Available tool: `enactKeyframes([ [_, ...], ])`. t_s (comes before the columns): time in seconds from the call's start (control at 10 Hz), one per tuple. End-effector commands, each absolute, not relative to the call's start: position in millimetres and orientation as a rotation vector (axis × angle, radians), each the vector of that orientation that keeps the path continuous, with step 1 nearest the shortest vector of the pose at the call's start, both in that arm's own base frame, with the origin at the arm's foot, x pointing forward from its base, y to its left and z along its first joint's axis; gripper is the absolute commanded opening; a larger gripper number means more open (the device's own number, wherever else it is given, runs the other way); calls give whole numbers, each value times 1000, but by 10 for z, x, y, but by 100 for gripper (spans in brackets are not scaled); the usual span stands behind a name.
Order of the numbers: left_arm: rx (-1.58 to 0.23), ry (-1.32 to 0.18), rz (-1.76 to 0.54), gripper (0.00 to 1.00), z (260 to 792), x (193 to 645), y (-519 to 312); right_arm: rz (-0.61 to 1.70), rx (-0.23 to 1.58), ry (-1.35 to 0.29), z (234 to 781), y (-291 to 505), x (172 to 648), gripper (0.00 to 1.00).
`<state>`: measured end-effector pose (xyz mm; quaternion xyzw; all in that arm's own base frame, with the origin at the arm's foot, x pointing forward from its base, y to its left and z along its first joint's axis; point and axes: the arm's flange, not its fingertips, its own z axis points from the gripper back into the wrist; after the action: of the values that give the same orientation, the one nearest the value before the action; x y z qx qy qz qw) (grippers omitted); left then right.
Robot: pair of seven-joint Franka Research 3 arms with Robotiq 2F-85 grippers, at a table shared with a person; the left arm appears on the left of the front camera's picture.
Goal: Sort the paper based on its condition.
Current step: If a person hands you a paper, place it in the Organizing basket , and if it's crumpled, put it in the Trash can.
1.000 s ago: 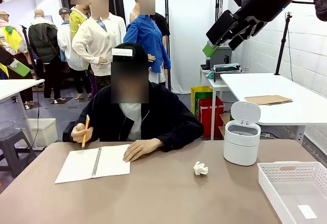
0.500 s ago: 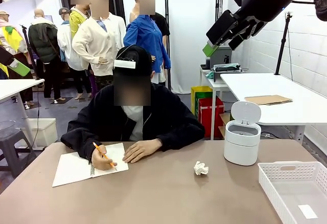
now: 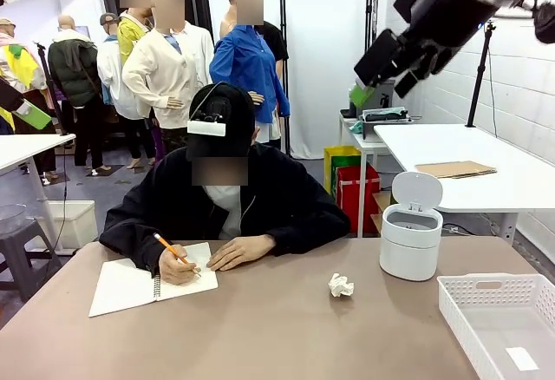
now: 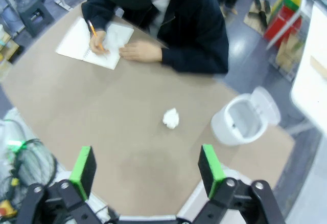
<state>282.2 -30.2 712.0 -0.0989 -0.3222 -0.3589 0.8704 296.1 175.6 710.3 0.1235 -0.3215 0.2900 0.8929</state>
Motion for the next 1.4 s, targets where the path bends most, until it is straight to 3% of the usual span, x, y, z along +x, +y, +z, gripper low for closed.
enactKeyframes([
  [0.0, -201, -673, -744, 100, 7118, 2827, -286, 487, 256, -536, 6903, 1787, 3262, 100],
  [0.5, -201, -673, -744, 100, 7118, 2827, -286, 371, 150, -307, 5931, 1979, 3949, 100],
  [0.9, -201, -673, -744, 100, 7118, 2827, -286, 239, 11, -424, 5186, 2018, 4342, 100],
  [1.0, -201, -673, -744, 100, 7118, 2827, -286, 251, 65, -406, 5097, 2032, 4354, 100],
  [1.1, -201, -673, -744, 100, 7118, 2827, -286, 391, 251, -321, 5306, 1942, 4278, 100],
  [1.2, -201, -673, -744, 100, 7118, 2827, -286, 274, 65, -386, 5167, 1979, 4387, 100],
  [1.3, -201, -673, -744, 100, 7118, 2827, -286, 274, 65, -386, 5167, 1979, 4387, 100],
])
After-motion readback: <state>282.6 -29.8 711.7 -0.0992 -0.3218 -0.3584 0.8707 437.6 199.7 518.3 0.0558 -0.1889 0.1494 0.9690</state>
